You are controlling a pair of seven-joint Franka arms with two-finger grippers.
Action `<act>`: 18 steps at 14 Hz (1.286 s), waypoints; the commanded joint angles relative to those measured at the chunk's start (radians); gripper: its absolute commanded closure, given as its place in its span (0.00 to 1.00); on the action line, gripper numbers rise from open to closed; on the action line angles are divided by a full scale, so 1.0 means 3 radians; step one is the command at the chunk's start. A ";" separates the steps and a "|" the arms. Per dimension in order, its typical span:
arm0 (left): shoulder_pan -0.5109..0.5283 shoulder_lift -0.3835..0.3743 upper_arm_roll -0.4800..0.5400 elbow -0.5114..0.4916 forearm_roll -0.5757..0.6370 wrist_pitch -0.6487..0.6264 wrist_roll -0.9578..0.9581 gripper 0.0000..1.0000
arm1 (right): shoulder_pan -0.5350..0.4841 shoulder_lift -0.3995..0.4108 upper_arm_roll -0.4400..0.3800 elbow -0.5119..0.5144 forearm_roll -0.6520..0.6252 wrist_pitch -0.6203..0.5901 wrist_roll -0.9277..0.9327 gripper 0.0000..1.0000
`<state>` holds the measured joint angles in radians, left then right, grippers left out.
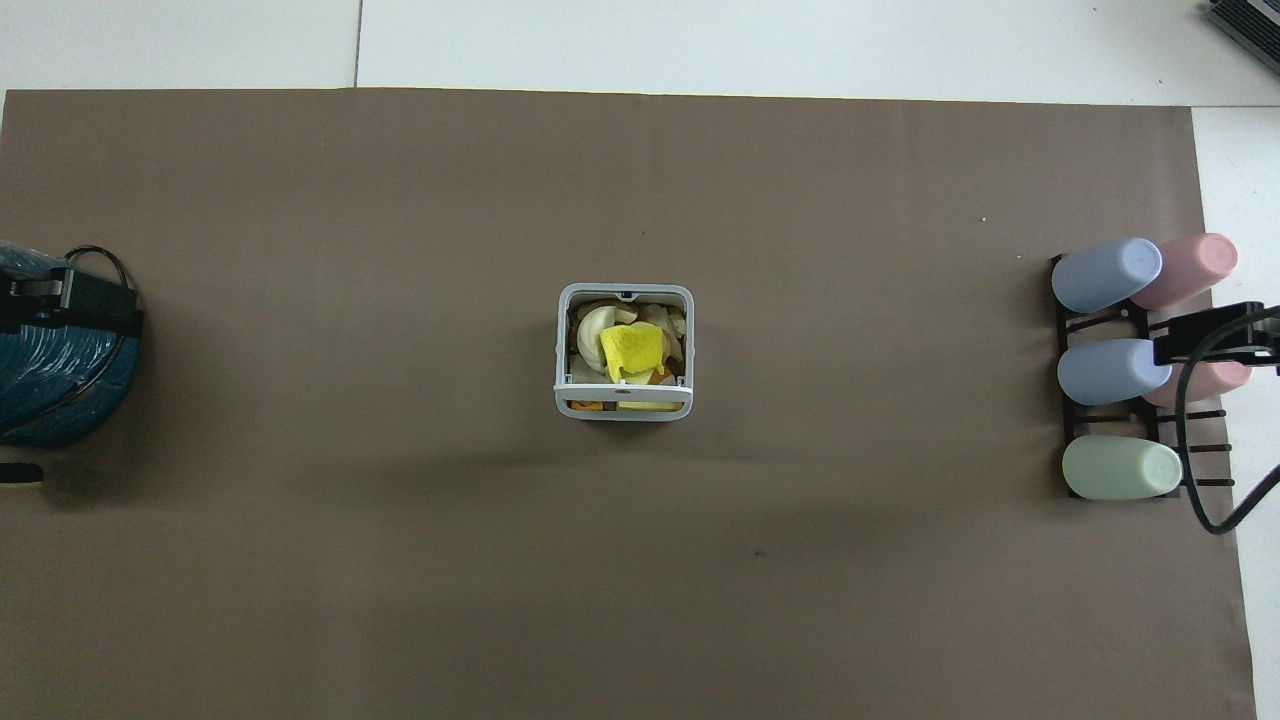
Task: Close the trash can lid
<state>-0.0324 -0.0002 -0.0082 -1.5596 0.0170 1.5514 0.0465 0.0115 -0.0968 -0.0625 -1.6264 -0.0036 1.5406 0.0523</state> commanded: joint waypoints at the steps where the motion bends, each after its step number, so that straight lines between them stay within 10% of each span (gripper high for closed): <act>1: -0.0020 -0.0097 0.0002 -0.0104 0.0076 -0.0027 -0.0012 0.00 | 0.0003 -0.0045 -0.0001 -0.0055 0.0022 -0.0002 -0.0036 0.00; 12: -0.0234 -0.0122 -0.0034 -0.0180 0.0076 0.0044 -0.0042 0.00 | 0.0003 -0.0045 -0.0001 -0.0055 0.0022 -0.0001 -0.0036 0.00; 18: -0.0806 -0.0413 -0.0039 -0.0818 0.0076 0.0514 -0.0379 0.00 | 0.0003 -0.0045 -0.0001 -0.0055 0.0022 0.0004 -0.0036 0.00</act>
<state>-0.2173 -0.0513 -0.0303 -1.6927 0.0171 1.6396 -0.0286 0.0115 -0.0968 -0.0625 -1.6264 -0.0036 1.5406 0.0523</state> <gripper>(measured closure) 0.000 0.000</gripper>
